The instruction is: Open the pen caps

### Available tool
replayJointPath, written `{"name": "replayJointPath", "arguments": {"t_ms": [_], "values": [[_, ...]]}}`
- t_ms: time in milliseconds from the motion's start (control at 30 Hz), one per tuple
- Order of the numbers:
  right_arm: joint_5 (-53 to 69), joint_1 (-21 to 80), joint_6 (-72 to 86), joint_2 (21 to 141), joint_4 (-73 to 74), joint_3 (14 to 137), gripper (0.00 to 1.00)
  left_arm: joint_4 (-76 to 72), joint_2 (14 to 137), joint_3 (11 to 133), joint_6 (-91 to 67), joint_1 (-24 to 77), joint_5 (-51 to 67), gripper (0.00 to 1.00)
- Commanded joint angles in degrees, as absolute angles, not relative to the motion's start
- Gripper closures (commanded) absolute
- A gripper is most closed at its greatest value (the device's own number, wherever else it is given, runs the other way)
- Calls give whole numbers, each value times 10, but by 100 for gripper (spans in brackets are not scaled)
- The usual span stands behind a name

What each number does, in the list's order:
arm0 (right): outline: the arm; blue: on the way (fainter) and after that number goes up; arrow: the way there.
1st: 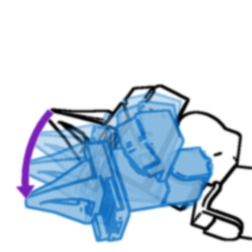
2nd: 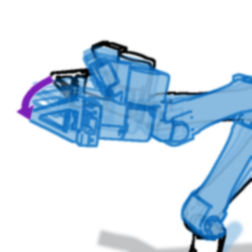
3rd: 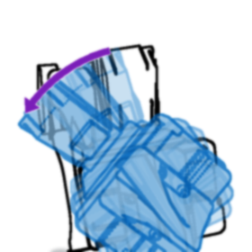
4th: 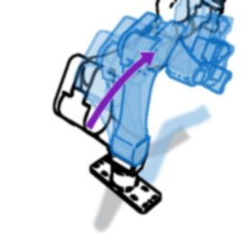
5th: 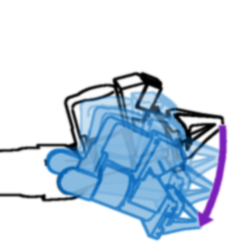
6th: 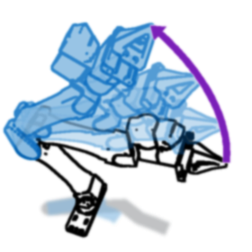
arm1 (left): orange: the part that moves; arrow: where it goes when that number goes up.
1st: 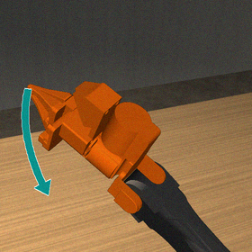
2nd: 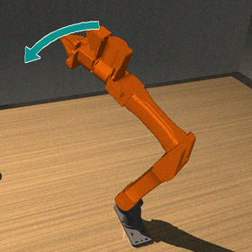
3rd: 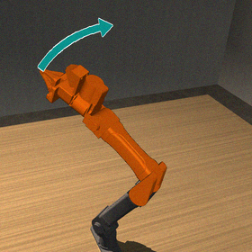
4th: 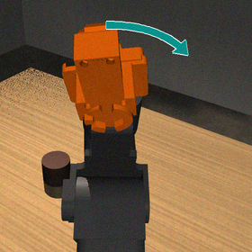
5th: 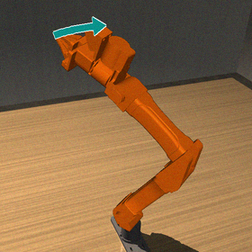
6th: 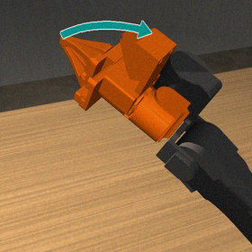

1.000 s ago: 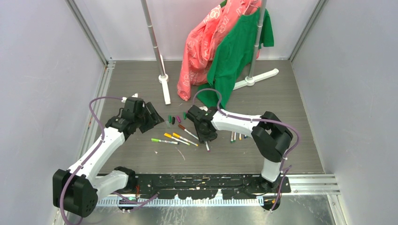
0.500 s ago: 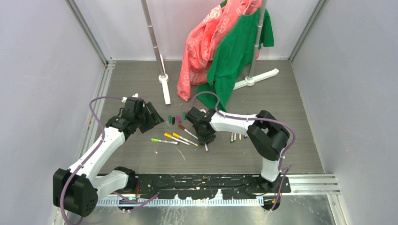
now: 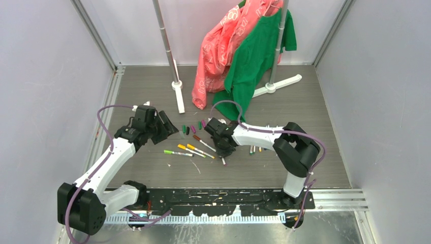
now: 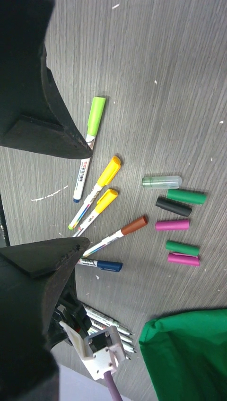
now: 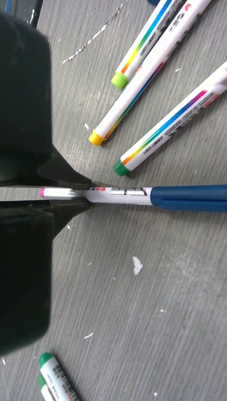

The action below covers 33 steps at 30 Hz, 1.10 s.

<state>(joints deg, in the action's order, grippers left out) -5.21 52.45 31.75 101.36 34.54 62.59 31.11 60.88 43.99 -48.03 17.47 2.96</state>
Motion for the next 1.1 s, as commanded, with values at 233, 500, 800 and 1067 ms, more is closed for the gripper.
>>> {"name": "replayJointPath", "arguments": {"t_ms": [233,500,800,1067], "values": [[-52,529,310,941,425,681,99,218,609,428,-526,173,140,27],[-27,546,327,926,422,703,99,178,609,407,-565,173,173,26],[21,569,338,936,414,752,99,134,640,399,-591,192,199,27],[62,571,338,951,411,791,99,123,670,409,-591,218,208,29]]}}
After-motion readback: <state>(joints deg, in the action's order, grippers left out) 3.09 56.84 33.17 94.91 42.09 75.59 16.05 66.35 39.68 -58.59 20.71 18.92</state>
